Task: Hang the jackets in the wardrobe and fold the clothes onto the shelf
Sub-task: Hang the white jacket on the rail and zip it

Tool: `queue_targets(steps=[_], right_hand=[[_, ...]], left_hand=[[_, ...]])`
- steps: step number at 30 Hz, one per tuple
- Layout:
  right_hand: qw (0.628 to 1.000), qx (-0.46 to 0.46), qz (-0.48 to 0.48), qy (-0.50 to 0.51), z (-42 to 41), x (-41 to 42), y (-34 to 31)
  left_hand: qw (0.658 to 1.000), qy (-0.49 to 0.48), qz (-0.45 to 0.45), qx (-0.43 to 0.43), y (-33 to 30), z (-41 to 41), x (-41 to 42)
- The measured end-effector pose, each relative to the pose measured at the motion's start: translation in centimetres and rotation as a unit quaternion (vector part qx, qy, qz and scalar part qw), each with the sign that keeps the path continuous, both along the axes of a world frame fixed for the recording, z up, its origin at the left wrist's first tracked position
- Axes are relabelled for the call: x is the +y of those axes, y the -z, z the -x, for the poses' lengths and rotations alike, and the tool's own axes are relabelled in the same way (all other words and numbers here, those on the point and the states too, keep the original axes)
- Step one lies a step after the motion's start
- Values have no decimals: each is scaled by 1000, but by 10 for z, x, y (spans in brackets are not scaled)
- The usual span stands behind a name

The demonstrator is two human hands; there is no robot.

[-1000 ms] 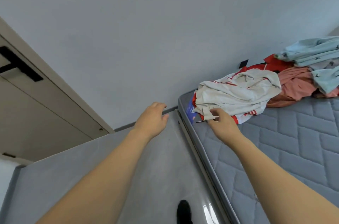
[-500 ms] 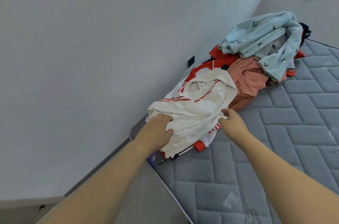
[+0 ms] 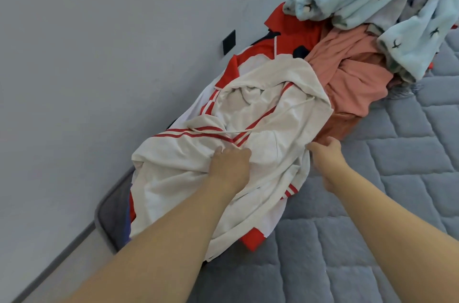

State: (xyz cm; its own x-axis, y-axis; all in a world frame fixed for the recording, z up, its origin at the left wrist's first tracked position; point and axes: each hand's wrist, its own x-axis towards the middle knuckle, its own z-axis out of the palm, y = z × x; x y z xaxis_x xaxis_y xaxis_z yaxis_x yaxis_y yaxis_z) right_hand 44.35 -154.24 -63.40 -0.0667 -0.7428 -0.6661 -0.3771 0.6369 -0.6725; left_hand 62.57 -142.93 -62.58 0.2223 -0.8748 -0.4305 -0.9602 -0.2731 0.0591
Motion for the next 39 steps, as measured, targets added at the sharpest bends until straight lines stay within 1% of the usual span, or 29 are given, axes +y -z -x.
queue_targets(steps=[1, 2, 3, 4, 5, 6, 7, 8, 9, 11, 12, 14, 16, 18, 19, 20, 22, 23, 24, 26, 28, 29, 30, 31, 32, 34, 36, 38, 39], right_hand=[[999, -9, -14, 38, -4, -6, 3], [996, -22, -26, 77, -9, -12, 5], [993, -37, -31, 108, -13, -17, 6], [991, -50, -30, 124, -18, -22, 6], [990, -61, -24, 125, -23, -26, 6], [991, -68, -16, 116, -29, -28, 4], [992, -75, -5, 106, -35, -29, 3], [992, -83, 5, 98, -41, -29, 1], [991, -95, 12, 91, -47, -27, -3], [989, -129, 26, 65, -57, -19, -12], [988, -142, 43, 33, -62, -14, -19], [984, -136, 102, -55, -71, -1, -39], [972, -143, 142, -120, -76, 15, -63], [956, -171, 139, -195, -79, 28, -86], [943, -184, 117, -253, -79, 32, -98], [927, -185, 88, -313, -78, 33, -108], [910, -148, 56, -384, -69, 21, -121], [919, -131, 57, -368, -64, 10, -121], [939, -126, 66, -315, -58, -2, -116], [979, -90, 78, -164, -45, -30, -90], [992, 6, 42, -116, -35, -50, -54], [991, 36, 15, -124, -33, -55, -37], [991, 42, -6, -126, -33, -59, -19], [993, 35, -20, -110, -35, -61, -5], [996, 23, -25, -86, -37, -63, 7], [999, -1, -17, -48, -44, -65, 19], [1000, -22, 1, -21, -50, -69, 26], [1000, -28, 11, -3, -53, -70, 20], [999, -25, 24, -1, -56, -68, 14]], left_hand=[[998, -34, 32, 52, 3, -5, 4], [982, -108, 66, 138, 3, -13, 10], [948, -199, 96, 230, -1, -24, 16], [895, -294, 113, 315, -7, -36, 25], [827, -383, 122, 393, -15, -51, 35], [756, -456, 121, 454, -22, -66, 45], [701, -506, 114, 489, -28, -81, 55], [686, -534, 91, 486, -33, -96, 67], [717, -539, 57, 438, -36, -110, 78], [841, -484, 6, 242, -34, -133, 101], [876, -455, 4, 159, -31, -139, 110], [914, -400, 31, 57, -32, -132, 120], [946, -301, 120, 23, -32, -108, 117], [963, -183, 164, 109, -34, -75, 101], [965, -152, 142, 158, -33, -60, 92], [967, -140, 110, 180, -28, -46, 86], [972, -164, 46, 165, -15, -34, 79], [974, -177, 14, 139, -10, -35, 76], [977, -182, -13, 115, -8, -38, 72], [980, -173, -61, 79, -11, -44, 58], [972, -195, -54, 122, -20, -43, 32], [951, -234, -21, 202, -26, -39, 19], [904, -289, 14, 314, -30, -34, 5], [837, -346, 40, 423, -33, -28, -6], [771, -401, 54, 492, -34, -24, -18], [676, -513, 48, 527, -23, -21, -36], [599, -595, 65, 533, -9, -22, -44], [531, -627, 103, 562, -1, -24, -48], [508, -628, 125, 577, 0, -27, -47]])
